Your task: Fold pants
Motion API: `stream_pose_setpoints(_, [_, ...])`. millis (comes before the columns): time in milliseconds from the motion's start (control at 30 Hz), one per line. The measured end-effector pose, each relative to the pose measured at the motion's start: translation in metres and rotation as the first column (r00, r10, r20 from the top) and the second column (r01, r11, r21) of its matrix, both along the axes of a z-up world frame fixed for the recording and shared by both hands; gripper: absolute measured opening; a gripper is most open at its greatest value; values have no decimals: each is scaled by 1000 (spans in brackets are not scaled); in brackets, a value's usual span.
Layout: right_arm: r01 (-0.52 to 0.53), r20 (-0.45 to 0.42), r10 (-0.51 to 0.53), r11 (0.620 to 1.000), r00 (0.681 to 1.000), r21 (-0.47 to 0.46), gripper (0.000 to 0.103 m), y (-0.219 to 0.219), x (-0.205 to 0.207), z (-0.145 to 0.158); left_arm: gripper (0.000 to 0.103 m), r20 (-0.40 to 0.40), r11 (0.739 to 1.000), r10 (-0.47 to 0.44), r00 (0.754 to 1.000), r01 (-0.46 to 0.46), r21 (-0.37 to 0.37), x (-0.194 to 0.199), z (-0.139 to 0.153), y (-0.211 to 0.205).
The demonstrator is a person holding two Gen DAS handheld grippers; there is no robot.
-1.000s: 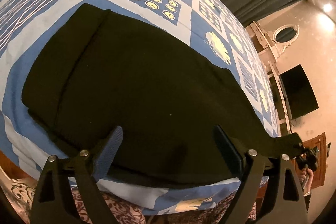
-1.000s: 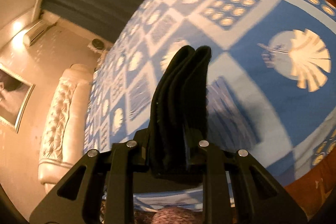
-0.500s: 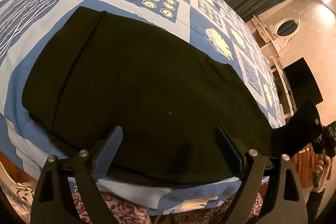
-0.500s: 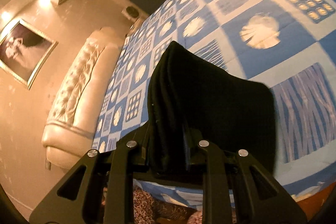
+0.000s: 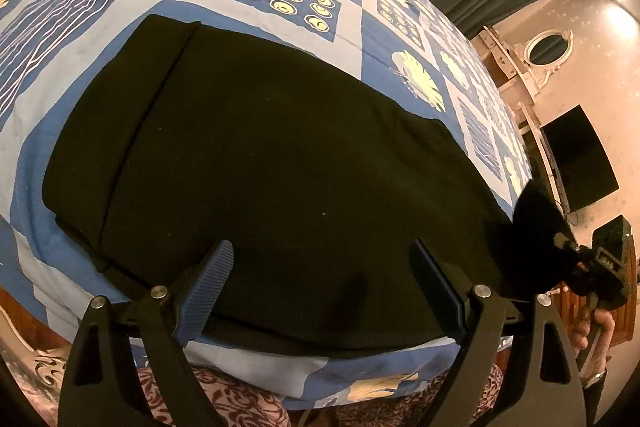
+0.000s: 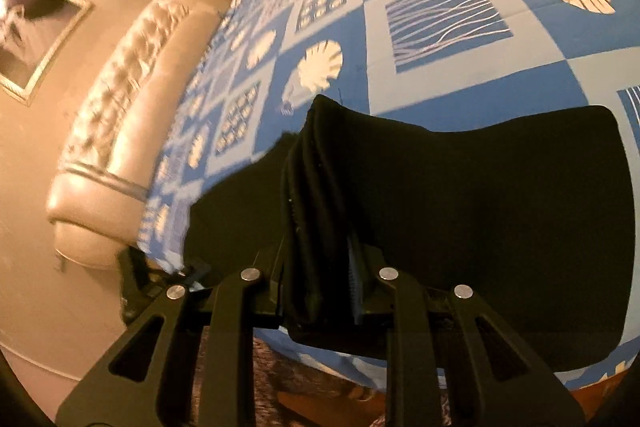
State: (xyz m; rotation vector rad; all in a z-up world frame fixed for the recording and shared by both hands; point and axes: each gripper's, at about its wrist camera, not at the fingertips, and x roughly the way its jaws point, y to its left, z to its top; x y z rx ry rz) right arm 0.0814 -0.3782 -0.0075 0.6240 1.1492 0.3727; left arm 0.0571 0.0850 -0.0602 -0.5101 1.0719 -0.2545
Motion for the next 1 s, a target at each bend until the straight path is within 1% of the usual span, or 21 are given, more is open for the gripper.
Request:
stream_pose_setpoints(167, [-31, -20, 30, 998, 999, -50, 22, 27, -2, -17, 88, 0, 1000, -2, 1000, 2, 4, 0, 0, -1])
stream_pose_setpoints(333, [-57, -29, 55, 992, 998, -108, 23, 48, -4, -29, 88, -6, 1000, -23, 1000, 23, 20, 0, 0, -2])
stream_pose_setpoints(467, [-91, -26, 88, 979, 996, -181, 23, 66, -6, -33, 88, -6, 1000, -19, 1000, 19, 8, 1, 0, 0])
stream_pose_setpoints(567, [-105, -28, 101, 972, 994, -212, 24, 71, -6, -37, 88, -6, 1000, -21, 1000, 22, 14, 1, 0, -1])
stream_pose_setpoints(633, [-107, -28, 104, 969, 994, -223, 26, 75, -7, -39, 88, -4, 1000, -23, 1000, 23, 18, 1, 0, -1])
stream_pose_setpoints(833, [-109, -25, 106, 959, 994, -261, 26, 89, -8, -44, 88, -4, 999, -25, 1000, 25, 21, 0, 0, -2])
stream_pose_setpoints(1000, [-132, -27, 130, 940, 991, -313, 27, 105, -7, -45, 88, -3, 999, -25, 1000, 25, 21, 0, 0, -2])
